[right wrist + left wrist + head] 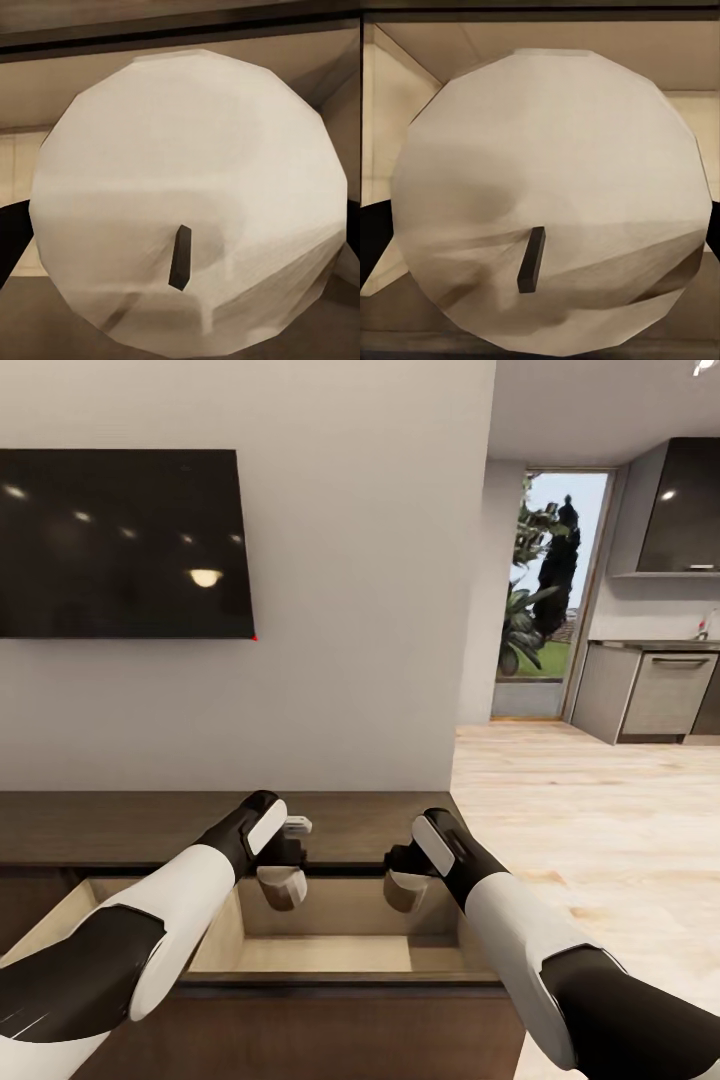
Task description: Place each of the two pumpkins and all three candles from the living room inside a cabinet in the living room (use any cabinet), then make sure every cabinet is closed, and position the cauldron so it is next to a table in the living room.
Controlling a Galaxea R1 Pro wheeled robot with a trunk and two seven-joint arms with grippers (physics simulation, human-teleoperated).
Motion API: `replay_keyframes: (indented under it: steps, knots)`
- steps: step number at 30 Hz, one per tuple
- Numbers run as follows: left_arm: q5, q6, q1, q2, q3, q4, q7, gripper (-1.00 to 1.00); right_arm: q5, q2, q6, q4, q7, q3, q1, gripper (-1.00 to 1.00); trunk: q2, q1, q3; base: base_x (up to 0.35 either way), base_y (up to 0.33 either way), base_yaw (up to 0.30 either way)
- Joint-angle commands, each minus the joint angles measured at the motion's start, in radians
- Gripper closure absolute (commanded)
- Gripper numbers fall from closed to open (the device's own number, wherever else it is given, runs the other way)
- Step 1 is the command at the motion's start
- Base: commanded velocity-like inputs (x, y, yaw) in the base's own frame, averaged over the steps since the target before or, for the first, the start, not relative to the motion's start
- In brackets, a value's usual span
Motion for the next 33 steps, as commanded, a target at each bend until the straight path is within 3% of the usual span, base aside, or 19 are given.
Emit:
replay_keyframes:
  steps: [1,27,33]
  knots:
    - [0.010,0.003,-0.001,0.001,-0.007,-0.001,0.007,1.00,-0.009,0.000,0.002,-0.001,-0.010,0.003,-0.001,1.00,-0.001,0.000,-0.001,0.002,0.000,0.000]
    - [0.010,-0.002,-0.001,0.001,-0.008,-0.004,0.007,1.00,-0.009,0.000,0.002,0.001,-0.010,0.003,0.000,1.00,-0.006,0.011,-0.098,0.000,0.000,0.000]
    - [0.010,-0.019,-0.001,0.000,-0.023,-0.003,0.007,1.00,-0.008,-0.001,0.002,0.001,-0.010,0.003,0.001,1.00,-0.008,0.014,-0.121,0.000,0.000,0.000]
